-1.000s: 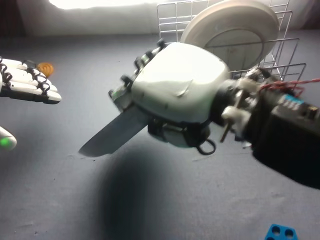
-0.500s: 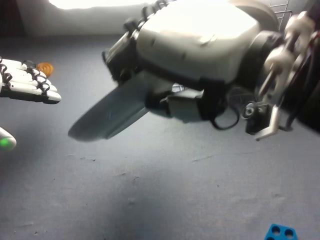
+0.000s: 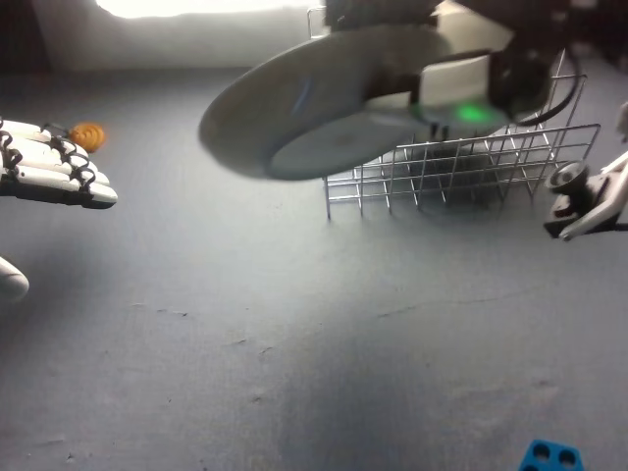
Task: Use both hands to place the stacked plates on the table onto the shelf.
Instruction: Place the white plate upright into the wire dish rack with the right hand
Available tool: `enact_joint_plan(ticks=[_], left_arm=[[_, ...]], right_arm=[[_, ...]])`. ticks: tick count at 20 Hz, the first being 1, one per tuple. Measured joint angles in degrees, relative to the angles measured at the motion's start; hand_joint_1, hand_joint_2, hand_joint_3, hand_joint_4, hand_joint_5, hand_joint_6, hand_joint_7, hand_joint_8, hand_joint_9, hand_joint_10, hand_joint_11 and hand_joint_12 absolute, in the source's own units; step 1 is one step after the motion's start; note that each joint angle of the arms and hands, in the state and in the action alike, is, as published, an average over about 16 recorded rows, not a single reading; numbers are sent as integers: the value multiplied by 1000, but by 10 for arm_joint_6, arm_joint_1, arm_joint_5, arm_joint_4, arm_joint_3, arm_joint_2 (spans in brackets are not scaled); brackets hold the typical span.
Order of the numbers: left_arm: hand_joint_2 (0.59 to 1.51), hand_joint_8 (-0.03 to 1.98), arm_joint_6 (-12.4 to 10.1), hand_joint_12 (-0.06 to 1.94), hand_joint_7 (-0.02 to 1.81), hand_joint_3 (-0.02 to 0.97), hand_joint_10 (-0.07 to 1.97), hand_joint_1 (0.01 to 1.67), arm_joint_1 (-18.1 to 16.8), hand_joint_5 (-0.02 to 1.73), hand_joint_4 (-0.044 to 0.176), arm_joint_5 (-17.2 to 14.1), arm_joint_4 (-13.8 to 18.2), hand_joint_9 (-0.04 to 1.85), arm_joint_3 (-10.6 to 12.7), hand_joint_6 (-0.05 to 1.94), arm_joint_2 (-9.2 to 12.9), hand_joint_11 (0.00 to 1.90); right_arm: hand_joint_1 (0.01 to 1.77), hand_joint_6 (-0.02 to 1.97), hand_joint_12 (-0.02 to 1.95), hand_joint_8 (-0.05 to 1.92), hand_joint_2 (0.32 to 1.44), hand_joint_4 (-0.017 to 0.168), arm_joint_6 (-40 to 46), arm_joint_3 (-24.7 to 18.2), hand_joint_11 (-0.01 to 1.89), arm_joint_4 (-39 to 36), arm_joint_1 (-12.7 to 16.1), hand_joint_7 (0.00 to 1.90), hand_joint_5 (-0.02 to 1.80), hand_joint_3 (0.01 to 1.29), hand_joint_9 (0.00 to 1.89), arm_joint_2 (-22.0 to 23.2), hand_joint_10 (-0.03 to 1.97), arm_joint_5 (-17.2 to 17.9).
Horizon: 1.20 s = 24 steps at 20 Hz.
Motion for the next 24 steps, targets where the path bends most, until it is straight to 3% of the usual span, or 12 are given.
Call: enact_joint_plan(ticks=[10, 24], left_arm=[[1083, -4, 2, 257, 107, 21, 13, 16, 0, 75, 2, 1, 0, 100, -3, 17, 0, 16], [1085, -5, 2, 256, 112, 21, 12, 16, 0, 76, 2, 1, 3, 107, -6, 17, 0, 19]], right_arm=[[1354, 1113, 1298, 1016, 1061, -8, 84, 27, 682, 42, 18, 938, 812, 12, 915, 44, 1201, -17], [1357, 1113, 1313, 1027, 1069, -8, 136, 74, 687, 35, 9, 935, 801, 12, 903, 60, 1192, -69]])
